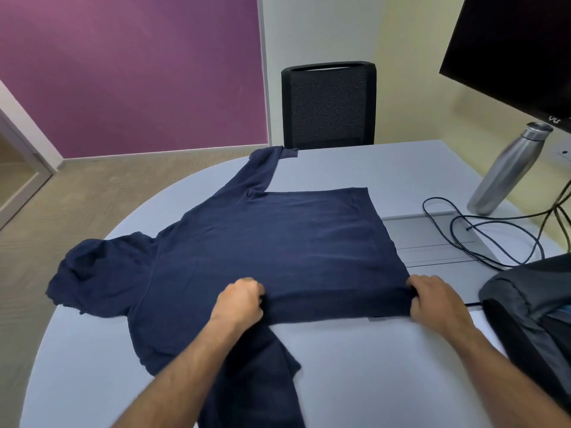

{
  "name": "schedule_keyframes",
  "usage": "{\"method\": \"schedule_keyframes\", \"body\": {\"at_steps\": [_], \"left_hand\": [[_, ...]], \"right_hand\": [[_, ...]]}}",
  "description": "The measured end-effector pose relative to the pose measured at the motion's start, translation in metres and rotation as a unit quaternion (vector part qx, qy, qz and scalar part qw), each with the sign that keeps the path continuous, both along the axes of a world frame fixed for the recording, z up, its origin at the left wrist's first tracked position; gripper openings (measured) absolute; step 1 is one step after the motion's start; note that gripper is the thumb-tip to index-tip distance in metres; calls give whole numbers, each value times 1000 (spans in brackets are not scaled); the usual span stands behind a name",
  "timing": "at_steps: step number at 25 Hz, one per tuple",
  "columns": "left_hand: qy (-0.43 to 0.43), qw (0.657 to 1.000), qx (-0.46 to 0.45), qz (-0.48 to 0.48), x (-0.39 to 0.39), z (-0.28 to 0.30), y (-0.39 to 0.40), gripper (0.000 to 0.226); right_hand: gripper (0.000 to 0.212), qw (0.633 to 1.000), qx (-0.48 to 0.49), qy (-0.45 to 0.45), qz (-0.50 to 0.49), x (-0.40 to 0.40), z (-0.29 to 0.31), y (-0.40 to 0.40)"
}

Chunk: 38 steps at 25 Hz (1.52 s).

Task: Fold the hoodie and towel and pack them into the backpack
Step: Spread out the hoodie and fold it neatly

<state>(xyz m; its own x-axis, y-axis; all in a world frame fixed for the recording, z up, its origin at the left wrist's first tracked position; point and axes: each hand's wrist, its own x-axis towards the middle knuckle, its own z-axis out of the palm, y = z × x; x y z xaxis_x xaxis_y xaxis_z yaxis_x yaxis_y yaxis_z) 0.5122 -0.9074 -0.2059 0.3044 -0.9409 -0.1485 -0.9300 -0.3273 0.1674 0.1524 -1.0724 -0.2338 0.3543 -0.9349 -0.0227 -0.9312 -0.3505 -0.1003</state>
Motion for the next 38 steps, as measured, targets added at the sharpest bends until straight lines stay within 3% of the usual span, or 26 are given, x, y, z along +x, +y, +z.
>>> {"method": "schedule_keyframes", "body": {"at_steps": [3,6,16,19,21,23,26,29,32,34,38], "left_hand": [[-35,999,7,-2,16,8,-35,16],[-52,999,7,-2,29,6,-64,12],[-52,998,-2,45,52,-30,-111,10],[-57,996,-4,69,53,-42,-110,11],[-52,994,-5,99,53,-48,-105,13],[-34,991,-13,126,54,-50,-101,13],[-5,990,-35,137,51,-53,-96,11],[20,988,-48,144,49,-55,-93,10],[25,986,-54,154,51,-56,-93,10],[28,984,-64,167,51,-57,-93,9],[37,981,-48,186,49,-61,-91,11]], "right_hand": [[37,1000,-5,-16,14,22,12,-27],[32,999,-18,-26,4,39,15,-50],[34,992,-51,113,30,60,-17,-90],[24,991,-57,120,-1,59,-36,-80],[20,991,-111,69,-5,58,-44,-70],[34,988,-149,5,-41,60,-44,-58],[61,973,-22,-111,-204,68,-43,-45],[63,913,72,-248,-317,70,-40,-48],[41,870,32,-371,-323,67,-35,-57],[36,861,-32,-421,-284,65,-32,-59],[26,905,-65,-354,-227,63,-40,-64]]}}
